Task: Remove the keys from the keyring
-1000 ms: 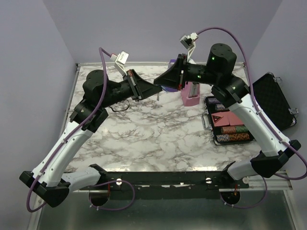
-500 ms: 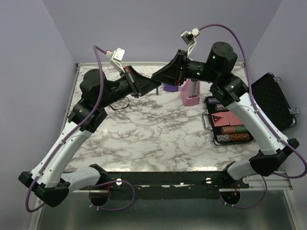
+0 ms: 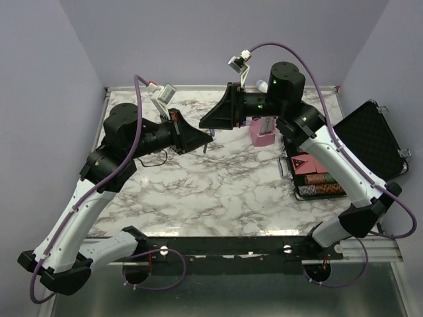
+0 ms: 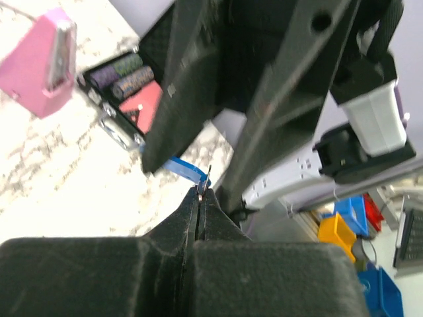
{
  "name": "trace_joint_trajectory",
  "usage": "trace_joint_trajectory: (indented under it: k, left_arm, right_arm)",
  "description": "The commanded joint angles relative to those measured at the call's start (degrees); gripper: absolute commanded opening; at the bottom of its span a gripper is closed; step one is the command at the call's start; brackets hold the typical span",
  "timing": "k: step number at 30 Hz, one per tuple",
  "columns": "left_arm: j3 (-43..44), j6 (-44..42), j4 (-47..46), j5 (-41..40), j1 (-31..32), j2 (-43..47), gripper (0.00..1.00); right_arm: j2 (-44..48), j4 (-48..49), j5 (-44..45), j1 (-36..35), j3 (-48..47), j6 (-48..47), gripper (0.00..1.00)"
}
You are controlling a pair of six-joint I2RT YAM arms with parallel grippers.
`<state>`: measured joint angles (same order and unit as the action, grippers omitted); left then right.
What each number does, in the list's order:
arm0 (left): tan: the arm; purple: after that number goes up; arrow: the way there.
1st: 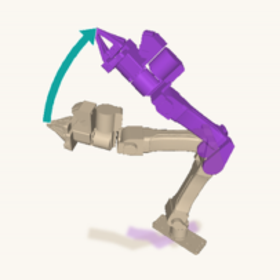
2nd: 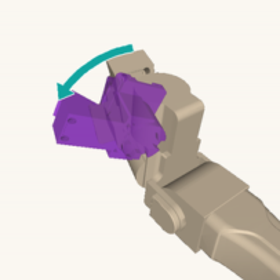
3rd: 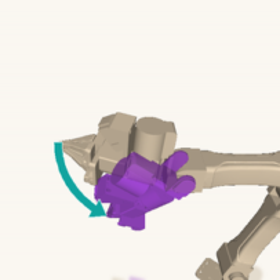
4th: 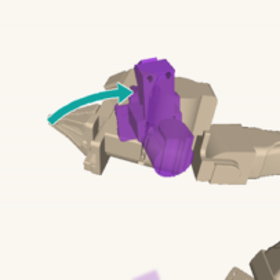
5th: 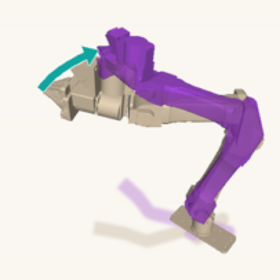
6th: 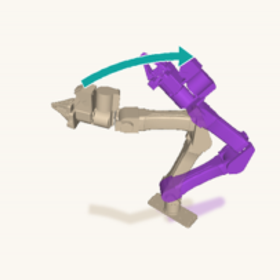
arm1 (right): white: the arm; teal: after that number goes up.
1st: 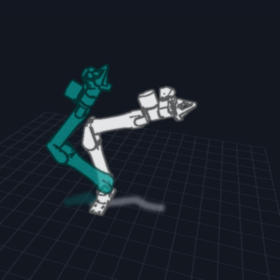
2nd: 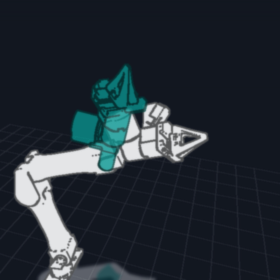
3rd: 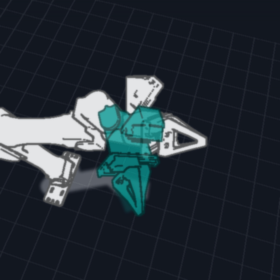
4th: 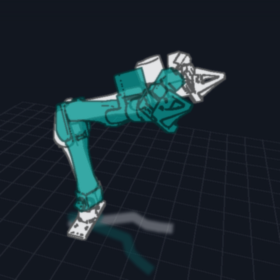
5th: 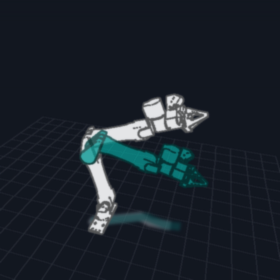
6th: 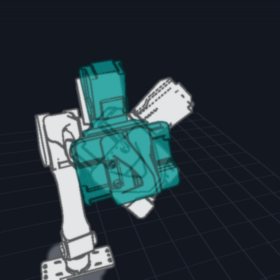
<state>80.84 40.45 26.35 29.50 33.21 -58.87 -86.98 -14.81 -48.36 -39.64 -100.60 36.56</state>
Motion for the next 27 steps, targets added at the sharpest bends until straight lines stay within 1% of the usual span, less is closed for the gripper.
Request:
trace_joint_trajectory:
  k: [1, 2, 4, 7, 9, 13, 16, 18, 22, 27]
  left_arm:
    - [-2.53, -2.91, 7.64, 4.18, 0.19, 2.45, 0.0]
    - [-2.09, -3.18, 9.93, 3.04, 0.19, 2.79, 0.0]
    - [-2.79, -3.27, 11.35, 3.29, 0.19, 4.2, 0.0]
    - [-2.61, -6.51, 17.14, 4.78, 0.1, 3.24, 0.0]
    - [-4.63, -7.31, 15.85, 7.93, 0.1, 3.76, 0.0]
    - [-2.53, -9.07, 18.81, 6.46, 0.01, 3.24, 0.0]
    - [-1.39, -10.12, 20.49, 8.38, 0.01, 1.57, 0.0]
    - [-1.21, -10.47, 19.63, 12.14, -0.16, 1.22, 0.0]
    - [-0.24, -11.79, 21.37, 13.83, -0.78, 0.43, 0.0]
    - [0.9, -14.78, 24.01, 16.47, -1.75, -0.8, 0.0]
  right_arm:
    - [-1.0, -0.57, -2.27, 1.14, 1.45, 2.12, 0.49]
    - [-0.82, -0.57, -2.18, 1.49, 1.72, 2.2, 0.49]
    - [-0.65, -0.92, -2.18, 2.37, 1.9, 2.29, 0.5]
    - [-0.47, -3.11, -2.88, 3.95, 1.11, 0.98, 0.52]
    - [-0.47, -6.18, -3.58, 5.0, 0.4, -0.51, 0.52]
    - [0.4, -10.24, -3.06, 5.97, 0.92, -3.07, 0.52]
    - [1.9, -9.8, -1.74, 5.98, 3.29, -2.63, 0.51]
    - [3.13, -8.32, -0.86, 5.98, 4.97, -1.84, 0.51]
    - [3.75, -6.03, 0.19, 6.06, 7.52, -0.35, 0.51]
    - [1.91, -6.37, -1.29, 5.98, 6.3, -0.78, 0.5]
